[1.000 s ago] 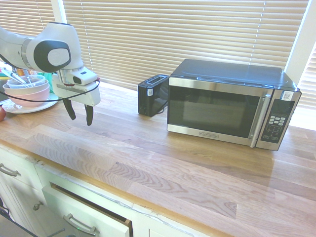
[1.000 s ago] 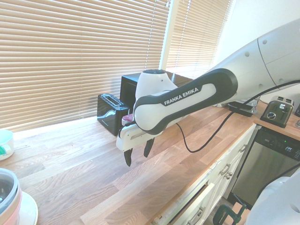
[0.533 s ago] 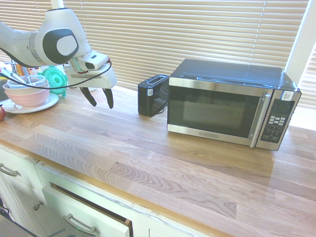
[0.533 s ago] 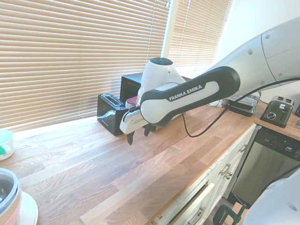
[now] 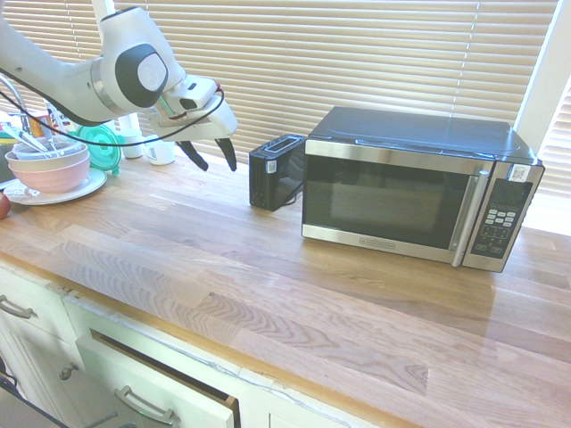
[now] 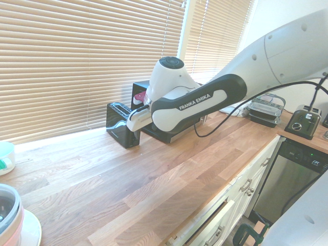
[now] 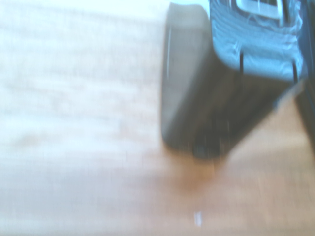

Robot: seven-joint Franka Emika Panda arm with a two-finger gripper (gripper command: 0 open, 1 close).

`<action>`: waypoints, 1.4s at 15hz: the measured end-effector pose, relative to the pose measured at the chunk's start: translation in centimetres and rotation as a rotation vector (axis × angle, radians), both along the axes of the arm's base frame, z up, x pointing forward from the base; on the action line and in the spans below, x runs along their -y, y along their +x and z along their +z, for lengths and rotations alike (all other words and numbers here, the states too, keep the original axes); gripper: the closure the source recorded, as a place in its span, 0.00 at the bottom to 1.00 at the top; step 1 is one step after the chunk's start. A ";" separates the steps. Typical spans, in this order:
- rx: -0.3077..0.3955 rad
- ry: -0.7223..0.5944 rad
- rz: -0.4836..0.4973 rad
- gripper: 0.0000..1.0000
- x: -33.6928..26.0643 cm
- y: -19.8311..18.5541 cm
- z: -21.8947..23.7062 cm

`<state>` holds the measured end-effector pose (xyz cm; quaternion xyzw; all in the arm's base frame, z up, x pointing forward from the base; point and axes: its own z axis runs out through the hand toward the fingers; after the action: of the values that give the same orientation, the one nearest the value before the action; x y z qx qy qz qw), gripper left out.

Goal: Press the toaster

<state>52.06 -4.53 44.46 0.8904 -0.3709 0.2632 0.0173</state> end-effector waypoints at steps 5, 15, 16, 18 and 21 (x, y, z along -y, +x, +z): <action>0.095 0.050 -0.074 0.00 1.5 2.8 1.4; 0.123 0.135 -0.091 0.00 4.4 5.1 2.3; 0.120 0.135 -0.087 0.00 4.5 5.5 2.1; 0.114 0.136 -0.082 0.00 4.7 6.1 1.8; 0.104 0.138 -0.078 1.00 5.3 6.4 1.8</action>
<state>58.51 -9.79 46.31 0.8595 -0.4228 0.2823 -0.0530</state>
